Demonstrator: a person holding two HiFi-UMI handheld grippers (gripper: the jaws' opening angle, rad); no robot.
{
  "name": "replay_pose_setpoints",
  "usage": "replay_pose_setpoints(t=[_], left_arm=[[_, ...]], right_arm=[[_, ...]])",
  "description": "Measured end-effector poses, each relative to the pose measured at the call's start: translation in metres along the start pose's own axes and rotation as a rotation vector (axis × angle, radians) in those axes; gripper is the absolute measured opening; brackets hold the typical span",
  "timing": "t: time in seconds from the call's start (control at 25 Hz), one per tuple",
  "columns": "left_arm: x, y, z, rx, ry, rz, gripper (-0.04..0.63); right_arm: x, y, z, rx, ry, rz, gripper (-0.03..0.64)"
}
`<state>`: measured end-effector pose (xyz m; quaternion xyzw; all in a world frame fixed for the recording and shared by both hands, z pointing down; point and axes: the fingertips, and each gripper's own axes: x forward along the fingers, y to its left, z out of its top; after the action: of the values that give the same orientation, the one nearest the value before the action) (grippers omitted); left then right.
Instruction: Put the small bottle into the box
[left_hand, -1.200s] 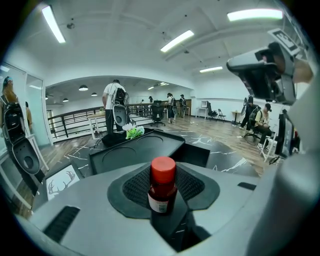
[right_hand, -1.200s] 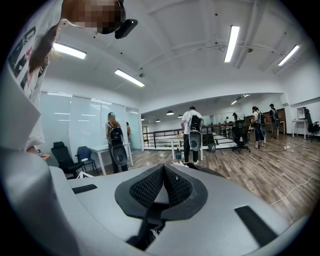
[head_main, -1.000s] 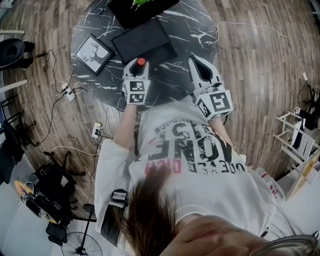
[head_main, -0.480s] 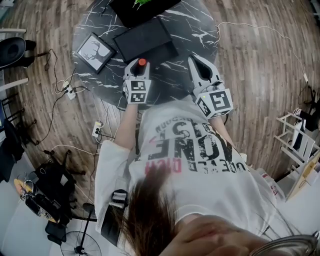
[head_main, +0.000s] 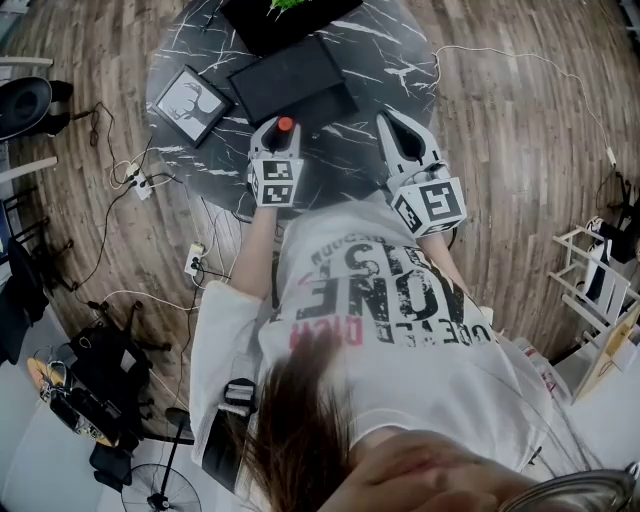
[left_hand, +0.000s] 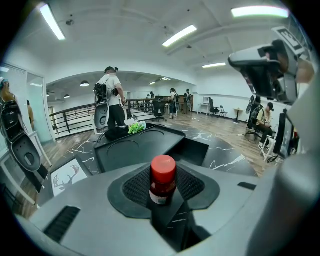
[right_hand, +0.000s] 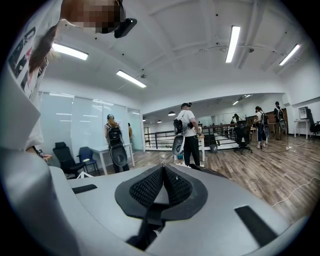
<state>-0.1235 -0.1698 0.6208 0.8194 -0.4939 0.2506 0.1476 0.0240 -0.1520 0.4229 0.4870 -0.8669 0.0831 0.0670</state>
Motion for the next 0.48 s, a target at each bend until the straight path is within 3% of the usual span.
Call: replay_pose_setpoints(t=[0.48], left_arm=[[0.0003,0.0013,0.0,-0.017,0.018,0.011,0.144]], right_arm=[[-0.0026,0.0013,-0.0001,0.001,0.003,-0.003,0.003]])
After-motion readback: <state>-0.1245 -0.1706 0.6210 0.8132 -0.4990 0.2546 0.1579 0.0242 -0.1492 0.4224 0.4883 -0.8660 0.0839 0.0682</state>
